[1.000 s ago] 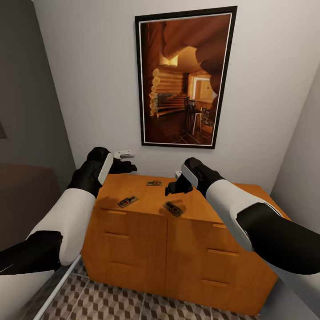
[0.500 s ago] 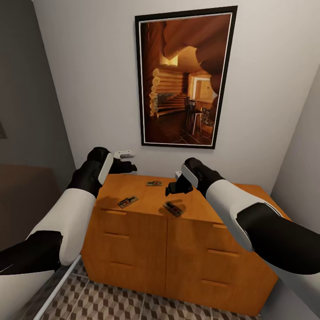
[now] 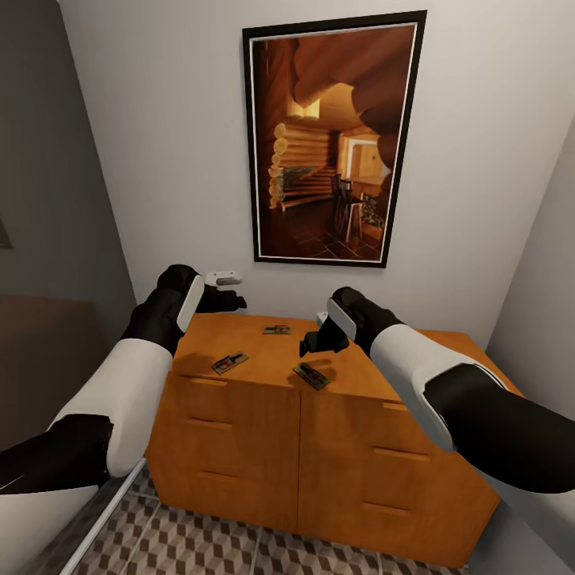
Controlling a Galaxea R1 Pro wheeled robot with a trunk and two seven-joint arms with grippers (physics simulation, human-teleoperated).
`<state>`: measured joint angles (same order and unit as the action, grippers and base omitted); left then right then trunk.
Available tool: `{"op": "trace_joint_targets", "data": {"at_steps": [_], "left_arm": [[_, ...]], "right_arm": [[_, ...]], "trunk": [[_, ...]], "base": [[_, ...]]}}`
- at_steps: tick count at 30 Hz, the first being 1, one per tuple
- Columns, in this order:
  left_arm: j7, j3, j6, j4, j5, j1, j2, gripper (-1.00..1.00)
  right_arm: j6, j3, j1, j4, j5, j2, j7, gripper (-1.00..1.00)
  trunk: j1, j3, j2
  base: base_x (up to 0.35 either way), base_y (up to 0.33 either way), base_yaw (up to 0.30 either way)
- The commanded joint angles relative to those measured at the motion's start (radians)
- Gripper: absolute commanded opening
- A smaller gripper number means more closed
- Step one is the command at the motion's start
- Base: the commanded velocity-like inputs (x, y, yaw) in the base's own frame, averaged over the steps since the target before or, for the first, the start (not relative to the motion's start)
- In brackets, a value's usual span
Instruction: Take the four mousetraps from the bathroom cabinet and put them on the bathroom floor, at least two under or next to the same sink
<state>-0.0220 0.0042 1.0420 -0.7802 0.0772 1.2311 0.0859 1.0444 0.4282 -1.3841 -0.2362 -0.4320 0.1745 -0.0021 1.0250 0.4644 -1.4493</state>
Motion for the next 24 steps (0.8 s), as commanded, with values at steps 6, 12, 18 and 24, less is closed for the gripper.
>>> {"op": "trace_joint_targets", "data": {"at_steps": [6, 12, 18, 24], "left_arm": [[0.002, 0.000, 0.005, 0.001, 0.006, 0.001, 0.000, 1.00], [0.002, 0.000, 0.005, 0.006, 0.007, 0.000, 0.001, 1.00], [0.002, 0.000, 0.005, 0.009, 0.006, 0.000, 0.004, 1.00], [0.002, 0.000, 0.005, 0.011, 0.005, 0.001, 0.007, 1.00]], "right_arm": [[0.003, 0.004, -0.001, 0.001, -0.002, 0.000, 0.000, 1.00], [0.003, 0.005, -0.001, 0.001, -0.003, 0.000, 0.003, 1.00], [0.003, 0.006, -0.001, 0.002, -0.004, 0.000, 0.005, 1.00], [0.003, 0.006, -0.001, 0.002, -0.004, 0.000, 0.006, 1.00]], "trunk": [[0.011, 0.011, -0.022], [0.034, 0.029, -0.064], [0.042, 0.036, -0.078], [0.042, 0.036, -0.078]], "base": [[0.000, 0.000, 0.000], [0.000, 0.000, 0.000], [0.000, 0.000, 0.000], [0.000, 0.000, 0.000]]}}
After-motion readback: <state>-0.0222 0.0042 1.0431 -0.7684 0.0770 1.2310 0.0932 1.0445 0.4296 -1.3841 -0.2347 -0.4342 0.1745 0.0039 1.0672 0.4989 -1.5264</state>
